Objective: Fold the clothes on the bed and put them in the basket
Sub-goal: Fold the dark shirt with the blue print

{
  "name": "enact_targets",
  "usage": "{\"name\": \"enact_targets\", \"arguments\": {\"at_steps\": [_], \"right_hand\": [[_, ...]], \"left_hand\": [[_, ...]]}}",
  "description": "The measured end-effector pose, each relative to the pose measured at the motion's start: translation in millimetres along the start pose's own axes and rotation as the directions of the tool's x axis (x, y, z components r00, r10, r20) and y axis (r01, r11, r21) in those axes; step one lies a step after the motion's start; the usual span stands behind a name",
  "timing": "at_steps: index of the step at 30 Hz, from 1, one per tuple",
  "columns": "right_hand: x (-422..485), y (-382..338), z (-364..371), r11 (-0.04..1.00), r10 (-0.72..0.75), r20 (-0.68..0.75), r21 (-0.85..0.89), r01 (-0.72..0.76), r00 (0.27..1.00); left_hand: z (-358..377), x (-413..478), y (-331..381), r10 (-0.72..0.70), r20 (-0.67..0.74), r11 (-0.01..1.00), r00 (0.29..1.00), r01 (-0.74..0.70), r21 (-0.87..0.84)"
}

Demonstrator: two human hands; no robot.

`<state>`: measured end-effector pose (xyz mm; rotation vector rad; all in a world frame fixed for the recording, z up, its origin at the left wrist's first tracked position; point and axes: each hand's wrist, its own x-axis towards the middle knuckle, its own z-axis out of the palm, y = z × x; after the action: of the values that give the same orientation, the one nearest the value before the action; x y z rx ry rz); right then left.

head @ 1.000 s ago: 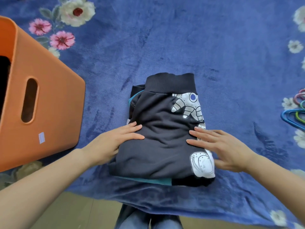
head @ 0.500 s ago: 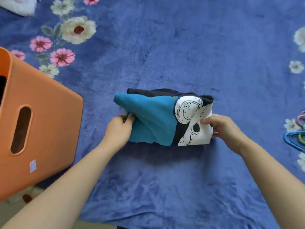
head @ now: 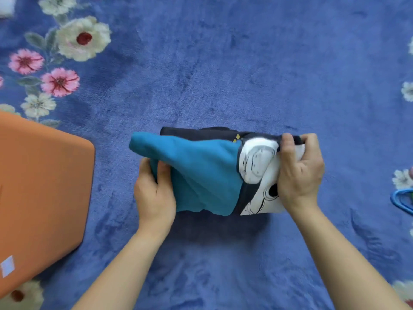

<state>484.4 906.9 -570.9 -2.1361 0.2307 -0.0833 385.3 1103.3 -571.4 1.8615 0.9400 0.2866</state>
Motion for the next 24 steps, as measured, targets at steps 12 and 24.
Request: {"name": "enact_targets", "arguments": {"at_steps": [12,24], "right_hand": [[47,26,37,0.861,0.442,0.182,-0.359,-0.359,0.878],[41,11,33,0.867,0.315,0.197,-0.458,-0.197,0.928]], "left_hand": [[21,58,-8,-0.211,0.012,0.924,0.977,0.196,0.328],[-3,42,-25,-0.120,-0.089,0.938,0.989,0.142,0.317]]}}
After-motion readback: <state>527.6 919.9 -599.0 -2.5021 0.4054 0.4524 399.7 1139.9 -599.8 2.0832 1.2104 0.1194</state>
